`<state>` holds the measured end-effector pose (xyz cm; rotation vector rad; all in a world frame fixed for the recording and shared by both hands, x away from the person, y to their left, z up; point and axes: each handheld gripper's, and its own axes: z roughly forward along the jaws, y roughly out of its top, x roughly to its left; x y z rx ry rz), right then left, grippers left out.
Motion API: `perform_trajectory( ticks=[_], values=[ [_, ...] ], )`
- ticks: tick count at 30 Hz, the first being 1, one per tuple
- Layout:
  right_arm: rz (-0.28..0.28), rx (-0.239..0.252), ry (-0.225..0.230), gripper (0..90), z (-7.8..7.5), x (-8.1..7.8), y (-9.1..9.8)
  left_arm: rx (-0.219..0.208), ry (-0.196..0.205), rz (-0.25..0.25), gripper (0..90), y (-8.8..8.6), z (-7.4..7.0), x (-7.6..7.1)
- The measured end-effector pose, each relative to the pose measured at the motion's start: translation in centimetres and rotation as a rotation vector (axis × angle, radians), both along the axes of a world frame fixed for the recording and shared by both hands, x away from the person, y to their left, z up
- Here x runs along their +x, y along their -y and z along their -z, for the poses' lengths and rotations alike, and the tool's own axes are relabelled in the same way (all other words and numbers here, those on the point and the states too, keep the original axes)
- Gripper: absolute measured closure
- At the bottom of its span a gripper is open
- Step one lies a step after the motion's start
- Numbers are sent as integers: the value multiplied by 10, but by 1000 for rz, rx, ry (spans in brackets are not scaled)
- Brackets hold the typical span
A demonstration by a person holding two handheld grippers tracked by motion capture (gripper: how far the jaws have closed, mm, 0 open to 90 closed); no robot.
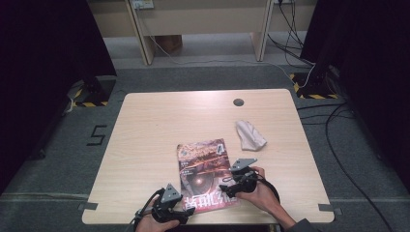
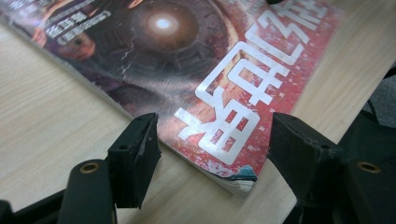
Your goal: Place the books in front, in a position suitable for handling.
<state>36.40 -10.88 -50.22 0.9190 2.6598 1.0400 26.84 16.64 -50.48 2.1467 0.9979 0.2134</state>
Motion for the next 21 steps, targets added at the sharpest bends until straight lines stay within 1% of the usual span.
perform_trajectory(
  ticks=[3, 5, 7, 9, 11, 12, 14, 18, 21],
  values=[
    [9, 15, -4, 258, 0, 12, -1, -2, -4, 22, 329, 5, 1, -1],
    [-8, 9, 0, 241, 1, 19, -3, 5, 0, 36, 316, 9, 1, -2],
    [-23, -10, 6, 233, 0, 25, -6, -3, -7, 41, 315, 12, 1, -2],
    [-22, -16, 16, 210, 1, 31, -9, -2, -6, 50, 315, 16, 1, -2],
    [-23, -29, 21, 202, 1, 36, -13, 0, -4, 65, 313, 20, 1, -1],
    [-27, -31, 26, 201, 1, 40, -14, -5, -6, 71, 313, 23, 1, -2],
    [-17, -32, 29, 200, 1, 47, -18, -7, -4, 84, 314, 29, 1, -2],
    [-7, -27, 21, 197, 2, 61, -25, -16, -6, 109, 315, 40, 1, -2],
    [5, -8, 7, 222, 3, 69, -28, -38, -12, 122, 321, 44, 1, -1]
  ],
)
